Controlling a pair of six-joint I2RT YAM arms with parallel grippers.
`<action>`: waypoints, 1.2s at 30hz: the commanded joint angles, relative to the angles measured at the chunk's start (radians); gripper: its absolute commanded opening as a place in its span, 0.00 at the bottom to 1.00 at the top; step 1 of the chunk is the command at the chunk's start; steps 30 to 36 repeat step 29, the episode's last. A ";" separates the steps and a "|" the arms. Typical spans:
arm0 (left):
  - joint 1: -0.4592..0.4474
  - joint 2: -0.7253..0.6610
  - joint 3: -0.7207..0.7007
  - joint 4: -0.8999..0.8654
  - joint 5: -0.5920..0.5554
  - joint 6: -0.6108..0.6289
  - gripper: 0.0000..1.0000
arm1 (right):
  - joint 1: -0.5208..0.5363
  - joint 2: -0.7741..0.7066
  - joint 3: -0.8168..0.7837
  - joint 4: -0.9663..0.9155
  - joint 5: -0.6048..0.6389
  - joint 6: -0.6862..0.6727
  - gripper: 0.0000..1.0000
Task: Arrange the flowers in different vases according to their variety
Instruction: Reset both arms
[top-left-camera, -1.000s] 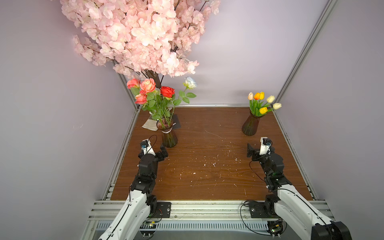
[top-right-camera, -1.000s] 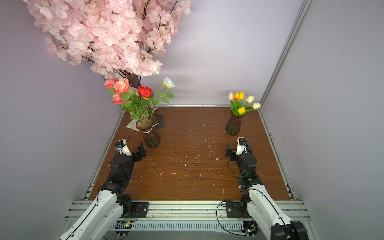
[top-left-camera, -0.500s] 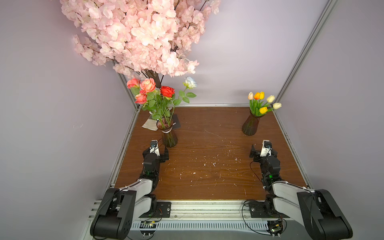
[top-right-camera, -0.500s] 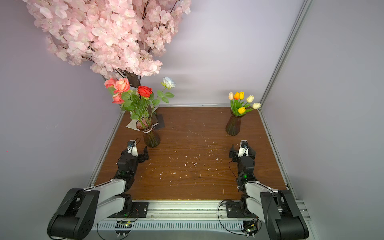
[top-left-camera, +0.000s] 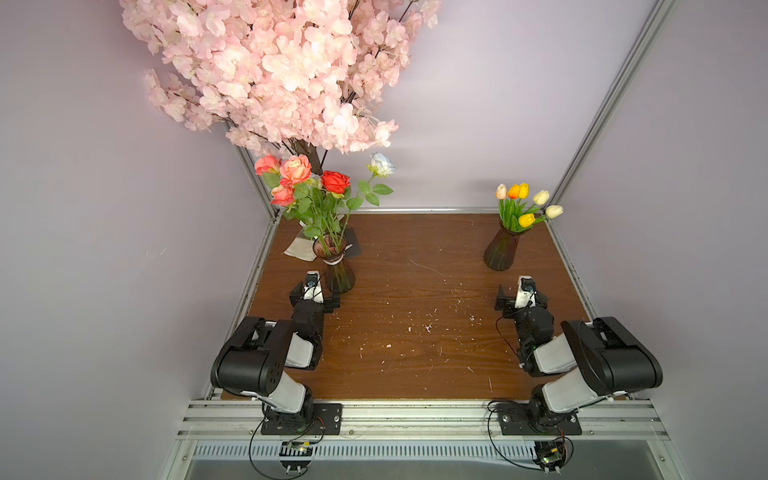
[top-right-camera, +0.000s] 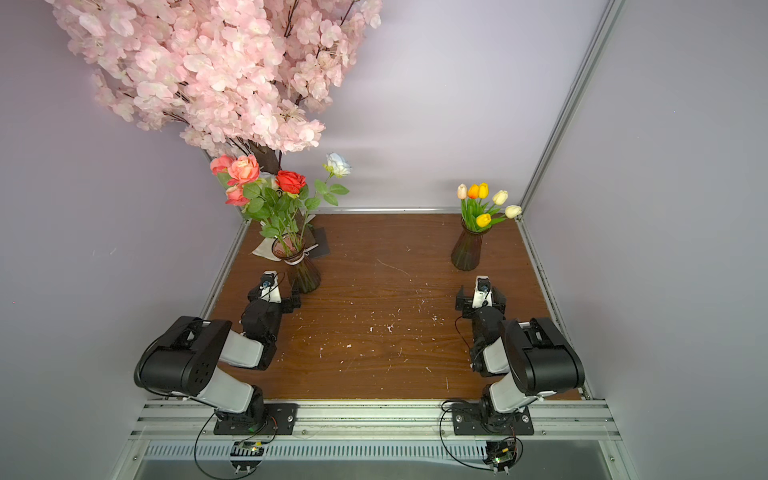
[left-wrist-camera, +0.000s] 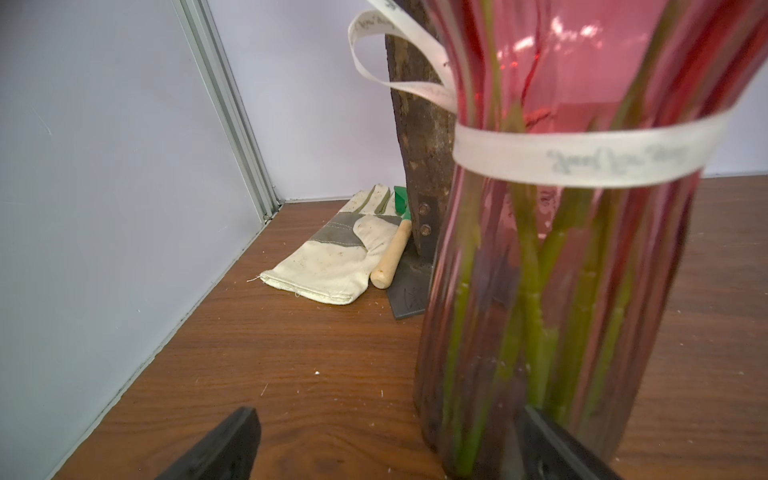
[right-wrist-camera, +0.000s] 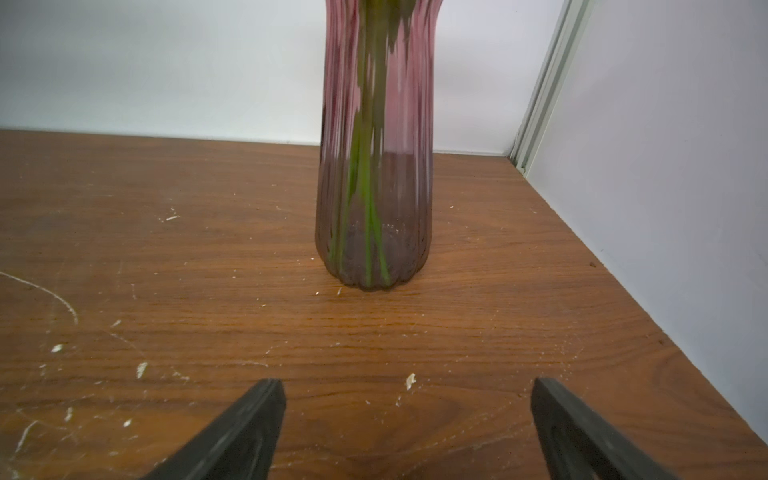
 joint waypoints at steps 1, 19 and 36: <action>0.032 0.006 0.041 0.017 0.034 0.002 1.00 | -0.027 -0.016 0.099 -0.065 -0.058 -0.001 1.00; 0.033 0.000 0.038 0.017 0.030 -0.001 1.00 | -0.042 -0.004 0.089 -0.020 -0.072 0.012 1.00; 0.033 0.001 0.037 0.018 0.032 -0.001 1.00 | -0.041 -0.004 0.086 -0.018 -0.073 0.011 1.00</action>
